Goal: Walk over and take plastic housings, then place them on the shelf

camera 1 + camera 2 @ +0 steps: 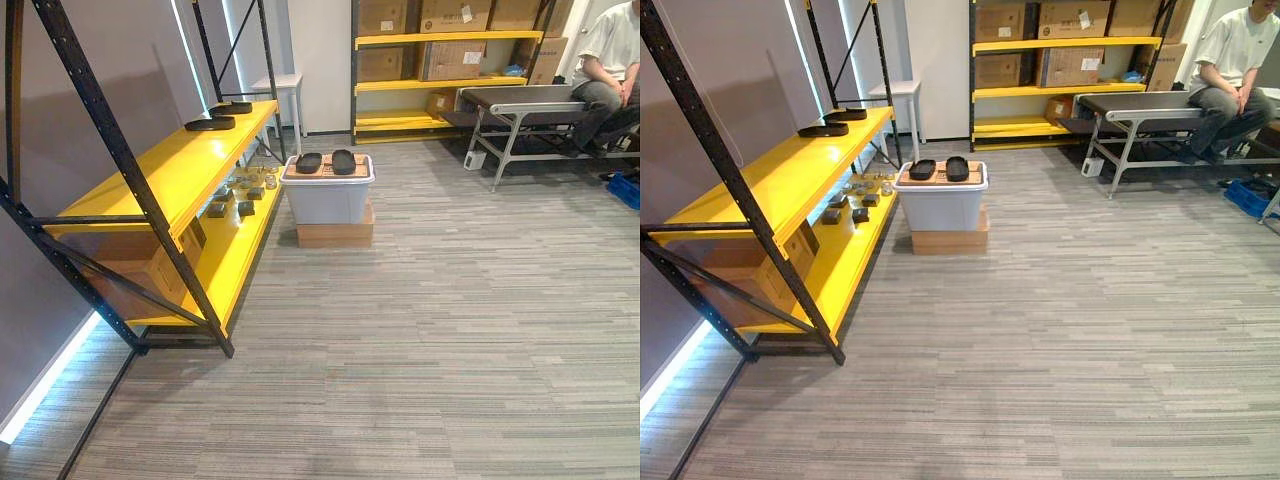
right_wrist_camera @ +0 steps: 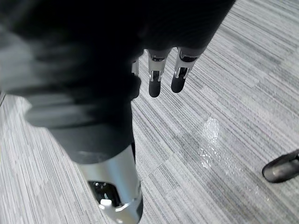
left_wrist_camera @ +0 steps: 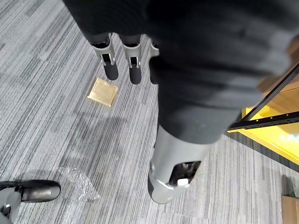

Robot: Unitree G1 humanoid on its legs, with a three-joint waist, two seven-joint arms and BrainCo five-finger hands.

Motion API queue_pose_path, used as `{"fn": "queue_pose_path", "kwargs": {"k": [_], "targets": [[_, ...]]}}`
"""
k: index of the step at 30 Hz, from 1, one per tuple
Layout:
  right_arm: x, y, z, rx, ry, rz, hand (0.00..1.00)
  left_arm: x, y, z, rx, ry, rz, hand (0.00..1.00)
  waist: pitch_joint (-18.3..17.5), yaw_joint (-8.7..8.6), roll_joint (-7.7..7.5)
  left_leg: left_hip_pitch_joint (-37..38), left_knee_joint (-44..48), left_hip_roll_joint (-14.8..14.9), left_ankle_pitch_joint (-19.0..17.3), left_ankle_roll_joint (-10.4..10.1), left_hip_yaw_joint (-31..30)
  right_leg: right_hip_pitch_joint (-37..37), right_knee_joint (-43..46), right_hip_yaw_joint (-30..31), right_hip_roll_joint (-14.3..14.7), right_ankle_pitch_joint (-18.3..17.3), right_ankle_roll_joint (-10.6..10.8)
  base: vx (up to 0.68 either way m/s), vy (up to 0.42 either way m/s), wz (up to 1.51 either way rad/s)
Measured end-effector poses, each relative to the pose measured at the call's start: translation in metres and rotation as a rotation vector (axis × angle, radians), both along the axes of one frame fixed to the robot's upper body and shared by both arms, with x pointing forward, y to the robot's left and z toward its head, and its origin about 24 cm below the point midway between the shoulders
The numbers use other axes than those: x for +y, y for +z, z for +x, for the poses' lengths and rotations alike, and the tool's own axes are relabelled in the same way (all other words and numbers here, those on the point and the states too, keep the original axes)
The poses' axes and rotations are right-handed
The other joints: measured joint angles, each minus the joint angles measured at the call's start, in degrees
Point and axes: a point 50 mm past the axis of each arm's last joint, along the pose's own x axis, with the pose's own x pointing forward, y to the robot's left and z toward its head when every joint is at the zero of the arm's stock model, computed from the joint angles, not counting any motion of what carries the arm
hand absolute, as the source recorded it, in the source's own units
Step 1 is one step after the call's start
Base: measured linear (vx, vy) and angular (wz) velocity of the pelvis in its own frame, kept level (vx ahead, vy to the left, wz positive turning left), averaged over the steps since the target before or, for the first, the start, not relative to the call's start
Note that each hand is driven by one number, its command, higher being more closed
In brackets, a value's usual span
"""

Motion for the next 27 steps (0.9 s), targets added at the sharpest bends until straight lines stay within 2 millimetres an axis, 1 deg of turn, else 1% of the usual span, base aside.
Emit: {"fn": "queue_pose_path", "kwargs": {"k": [3,5,13,18,20,21,23,24,25,26,27], "targets": [[0.004,-0.003,0.000,0.008,-0.006,0.015,0.00,-0.001,0.000,0.000,0.001,0.001,-0.002,0.00,0.0,0.01,-0.06,0.7,-0.4,0.0,0.0,0.0,0.0,0.6,-0.2,0.0,0.0,0.0,0.3,0.00,0.000,0.00],[0.005,-0.003,0.000,0.007,-0.006,0.018,0.00,-0.004,-0.001,0.000,0.002,0.002,-0.008,0.00,0.0,0.01,-0.05,0.9,-0.5,0.0,-0.1,-0.2,0.0,0.9,-0.4,0.0,0.0,0.0,1.1,0.00,0.000,0.00],[0.007,-0.004,-0.001,0.018,-0.018,0.015,0.00,-0.013,-0.006,-0.005,0.027,0.011,-0.037,0.00,-0.1,-0.03,-0.20,1.2,-0.9,-0.1,-0.1,-0.2,0.2,1.1,-0.8,0.0,-0.1,0.0,1.1,-0.01,-0.008,0.00],[0.016,-0.008,0.000,0.017,-0.019,0.039,0.00,-0.016,-0.008,-0.008,0.042,0.018,-0.047,0.00,0.0,0.17,-0.35,-0.1,-0.8,-0.1,-0.2,-0.2,0.9,-0.5,-0.6,1.0,0.0,0.0,1.1,-0.01,-0.030,-0.06],[0.019,-0.008,0.006,0.005,-0.016,0.044,0.00,-0.016,-0.008,-0.008,0.040,0.020,-0.046,0.00,0.1,0.48,-0.52,-2.4,1.3,0.0,-1.3,0.1,1.5,-2.6,0.7,1.6,-0.1,-0.1,1.3,0.00,-0.008,-0.19],[0.020,-0.008,0.013,-0.011,-0.011,0.048,0.00,-0.016,-0.008,-0.005,0.033,0.027,-0.048,0.00,0.5,0.49,-0.61,-4.9,4.6,0.2,-2.9,0.5,1.7,-4.8,3.7,1.8,-0.4,-1.2,2.6,0.02,0.008,-0.18],[0.026,-0.008,0.018,-0.025,-0.008,0.058,0.00,-0.016,-0.006,0.003,0.006,0.031,-0.045,0.00,2.6,0.86,-0.97,-5.9,9.0,0.4,-5.8,0.8,2.1,-8.2,12.6,2.9,-1.1,-4.7,4.5,0.01,0.041,-0.15],[0.032,-0.010,0.019,-0.029,-0.004,0.069,0.00,-0.016,-0.004,0.011,-0.017,0.036,-0.046,0.00,3.5,1.41,-1.13,-6.7,11.8,1.0,-8.2,1.4,2.6,-12.6,22.7,3.0,-1.4,-6.5,5.6,-0.04,0.064,-0.20],[0.036,-0.011,0.020,-0.038,-0.002,0.075,0.00,-0.016,-0.004,0.013,-0.024,0.038,-0.043,0.00,3.9,1.80,-0.87,-7.0,13.2,1.4,-9.4,1.6,2.9,-16.2,29.4,2.9,-1.8,-6.7,5.2,-0.06,0.087,-0.20],[0.049,-0.014,0.024,-0.052,0.010,0.095,0.00,-0.014,-0.001,0.017,-0.039,0.036,-0.029,0.00,4.9,1.89,-1.67,-7.1,14.8,1.2,-10.6,2.0,3.1,-22.8,42.3,2.7,-3.1,-6.7,4.1,0.00,0.074,-0.08],[0.062,-0.018,0.021,-0.039,0.026,0.125,0.00,-0.012,0.000,0.020,-0.050,0.045,-0.014,0.00,5.5,1.69,-2.44,-6.3,14.9,1.1,-11.2,2.2,3.0,-27.3,48.4,2.7,-3.5,-6.9,4.4,0.04,0.062,-0.01]]}}
